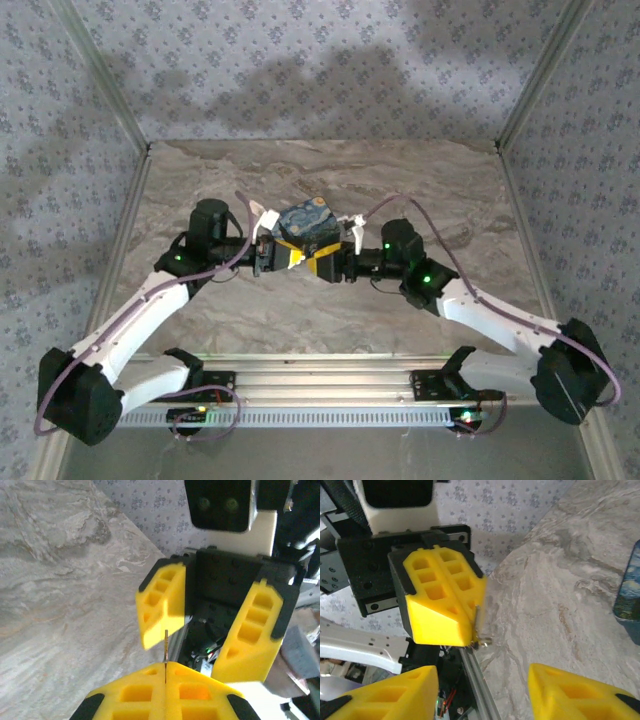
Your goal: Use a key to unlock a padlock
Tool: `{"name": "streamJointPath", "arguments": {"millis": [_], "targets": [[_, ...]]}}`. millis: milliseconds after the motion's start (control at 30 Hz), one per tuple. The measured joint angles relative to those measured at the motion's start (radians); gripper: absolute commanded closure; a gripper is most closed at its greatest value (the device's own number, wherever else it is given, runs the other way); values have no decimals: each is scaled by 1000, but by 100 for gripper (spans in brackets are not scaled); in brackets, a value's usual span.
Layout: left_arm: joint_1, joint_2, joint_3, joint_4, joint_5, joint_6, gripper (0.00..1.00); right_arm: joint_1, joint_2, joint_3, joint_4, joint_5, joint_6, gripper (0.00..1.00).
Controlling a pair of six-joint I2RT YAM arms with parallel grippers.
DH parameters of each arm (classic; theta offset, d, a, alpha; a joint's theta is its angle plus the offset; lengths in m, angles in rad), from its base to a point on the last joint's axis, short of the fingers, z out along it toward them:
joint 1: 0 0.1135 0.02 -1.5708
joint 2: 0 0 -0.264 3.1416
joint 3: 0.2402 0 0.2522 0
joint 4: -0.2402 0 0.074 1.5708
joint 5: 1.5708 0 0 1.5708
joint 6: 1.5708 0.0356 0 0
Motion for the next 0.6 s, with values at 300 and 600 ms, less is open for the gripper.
{"name": "streamJointPath", "arguments": {"millis": [300,600], "targets": [[-26,76,159,-274,59,244,100,-37,-23,82,-105,-63,21,44],[-45,108,177,-375,87,316,100,-17,67,109,-115,-118,50,62]]}}
